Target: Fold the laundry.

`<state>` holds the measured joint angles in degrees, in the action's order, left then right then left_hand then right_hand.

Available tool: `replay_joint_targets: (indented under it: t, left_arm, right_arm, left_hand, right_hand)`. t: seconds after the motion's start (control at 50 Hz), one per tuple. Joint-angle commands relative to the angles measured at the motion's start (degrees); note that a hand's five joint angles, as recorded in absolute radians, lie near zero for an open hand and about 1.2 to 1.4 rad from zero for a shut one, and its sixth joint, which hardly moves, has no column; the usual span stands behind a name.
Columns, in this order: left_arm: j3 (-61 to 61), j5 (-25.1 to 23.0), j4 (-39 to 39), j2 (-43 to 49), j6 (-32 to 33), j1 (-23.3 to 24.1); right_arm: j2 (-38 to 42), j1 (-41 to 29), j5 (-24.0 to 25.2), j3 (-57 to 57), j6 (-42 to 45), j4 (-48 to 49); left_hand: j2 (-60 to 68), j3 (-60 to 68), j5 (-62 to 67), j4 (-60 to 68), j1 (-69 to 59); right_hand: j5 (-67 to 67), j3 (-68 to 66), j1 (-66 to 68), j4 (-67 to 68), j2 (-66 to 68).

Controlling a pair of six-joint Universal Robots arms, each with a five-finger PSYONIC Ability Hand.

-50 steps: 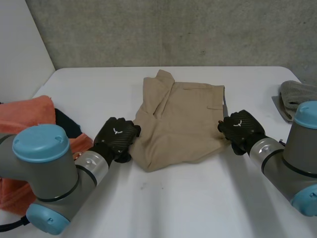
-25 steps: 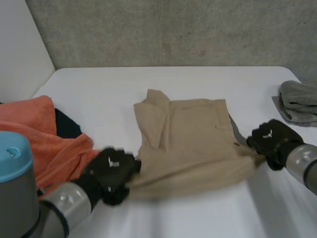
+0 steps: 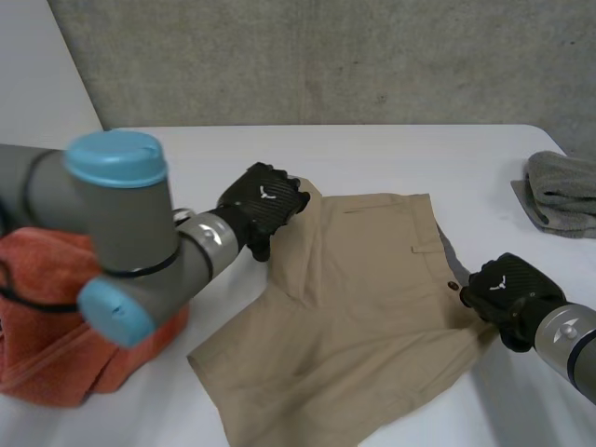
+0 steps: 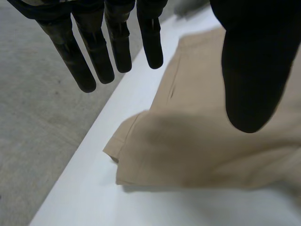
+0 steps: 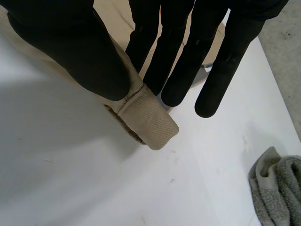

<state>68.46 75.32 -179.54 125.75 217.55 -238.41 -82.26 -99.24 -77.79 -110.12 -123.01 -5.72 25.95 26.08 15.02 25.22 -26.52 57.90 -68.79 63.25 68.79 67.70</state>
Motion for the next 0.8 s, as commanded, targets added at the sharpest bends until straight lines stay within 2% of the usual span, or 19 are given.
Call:
replay_joint_targets:
  t: [0.02,0.12,0.2,0.22,0.24,0.28,0.38,0.46,0.64,0.74,0.76,0.8]
  left_arm:
    - [-15.19,-7.37,-0.54,17.5,10.79,-2.33]
    - [-18.72,-7.91,-0.9,22.34,10.7,-3.99]
    - [-17.93,-8.08,-1.07,22.87,10.88,-4.43]
    - [-17.23,-7.39,-1.77,22.44,10.79,-4.44]
    - [-16.7,-6.86,-2.38,22.17,10.62,-4.44]
    - [-15.3,-5.02,-4.4,21.03,10.53,-4.61]
    - [-5.65,4.37,-12.48,14.63,11.05,-5.4]
    - [1.12,7.99,-13.99,10.85,10.71,-6.45]
    - [9.93,10.46,-13.82,5.74,10.35,-6.28]
    - [12.48,12.74,-13.38,3.89,8.07,-5.67]
    - [13.09,13.36,-13.2,3.1,6.85,-5.49]
    - [13.53,14.06,-13.03,1.7,5.52,-5.23]
  right_arm:
    - [2.63,-0.25,0.0,-0.8,-0.04,1.94]
    - [4.3,-0.25,0.0,-1.07,-0.13,2.55]
    - [5.01,0.1,0.0,-0.98,-0.04,3.08]
    - [5.01,0.19,0.0,-0.98,-0.04,3.08]
    - [5.01,0.19,0.0,-0.89,-0.04,3.17]
    - [5.01,0.19,0.0,-0.8,-0.04,3.35]
    - [5.01,0.1,-0.09,-0.71,-0.13,3.43]
    - [5.01,0.1,-0.09,-0.89,-0.13,3.43]
    - [4.92,0.19,-0.09,-0.89,-0.3,3.52]
    - [5.01,0.1,-0.35,-0.98,-0.3,4.14]
    - [5.01,0.19,-0.26,-0.98,-0.3,4.22]
    - [5.01,0.19,-0.26,-1.07,-0.39,4.23]
  left_hand:
    - [4.27,4.15,5.21,5.0,-3.7]
    - [16.37,16.25,17.3,17.1,-15.8]
    - [37.69,37.57,38.62,38.42,-37.12]
    - [49.74,49.62,50.68,50.47,-49.17]
    - [54.01,53.88,54.94,54.73,-53.43]
    - [54.05,53.92,54.98,54.78,-53.48]
    - [54.05,53.92,54.98,54.78,-53.48]
    - [54.05,53.92,54.98,54.78,-53.48]
    - [54.05,53.92,54.98,54.78,-53.48]
    - [38.13,38.01,39.06,38.86,-37.56]
    - [26.1,25.98,27.03,26.83,-25.53]
    - [15.43,15.3,16.36,16.15,-14.85]
  right_hand:
    - [12.1,-11.21,16.75,11.21,12.3]
    - [12.1,-11.21,16.75,11.21,12.3]
    - [12.1,-11.21,16.75,11.21,12.3]
    - [12.1,-11.21,16.75,11.21,12.3]
    - [12.1,-11.21,16.75,11.21,12.3]
    - [12.1,-11.21,16.75,11.21,12.3]
    - [12.1,-11.21,16.75,11.21,12.3]
    - [12.1,-11.21,16.75,11.21,12.3]
    - [12.1,-11.21,16.75,11.21,12.3]
    - [12.1,-11.21,16.75,11.21,12.3]
    - [12.1,-11.21,16.75,11.21,12.3]
    - [12.1,-11.21,16.75,11.21,12.3]
